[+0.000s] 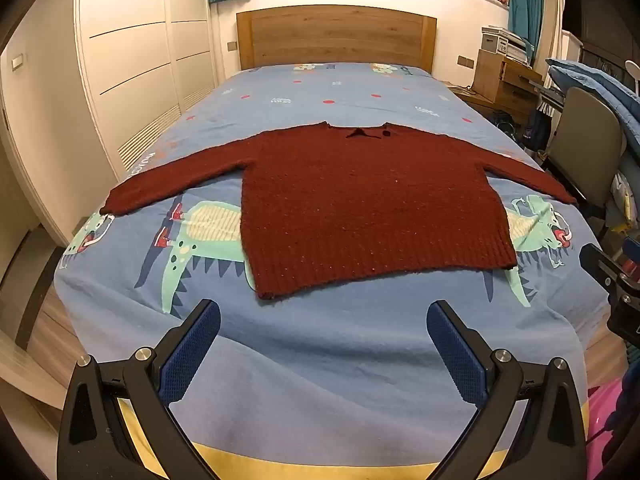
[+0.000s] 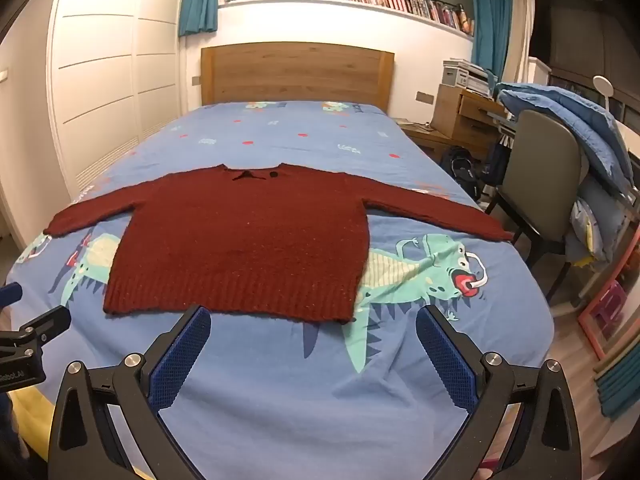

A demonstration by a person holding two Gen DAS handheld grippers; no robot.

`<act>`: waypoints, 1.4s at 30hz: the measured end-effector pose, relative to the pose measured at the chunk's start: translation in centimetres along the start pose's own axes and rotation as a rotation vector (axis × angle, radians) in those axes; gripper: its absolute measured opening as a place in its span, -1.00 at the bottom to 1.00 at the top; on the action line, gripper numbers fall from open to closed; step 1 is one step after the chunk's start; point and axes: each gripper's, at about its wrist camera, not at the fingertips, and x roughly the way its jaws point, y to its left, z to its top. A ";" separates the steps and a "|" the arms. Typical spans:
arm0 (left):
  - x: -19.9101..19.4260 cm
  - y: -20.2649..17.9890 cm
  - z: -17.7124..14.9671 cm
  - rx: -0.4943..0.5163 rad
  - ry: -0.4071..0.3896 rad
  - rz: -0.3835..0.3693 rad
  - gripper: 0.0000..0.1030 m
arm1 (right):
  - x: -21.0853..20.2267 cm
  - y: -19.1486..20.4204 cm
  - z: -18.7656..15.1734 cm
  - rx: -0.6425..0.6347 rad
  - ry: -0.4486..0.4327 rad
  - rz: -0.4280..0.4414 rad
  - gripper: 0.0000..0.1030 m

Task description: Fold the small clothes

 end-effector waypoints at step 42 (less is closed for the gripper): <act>1.1 -0.1 -0.2 -0.028 0.035 -0.018 0.98 | 2.7 0.3 -0.4 -0.012 0.117 0.024 1.00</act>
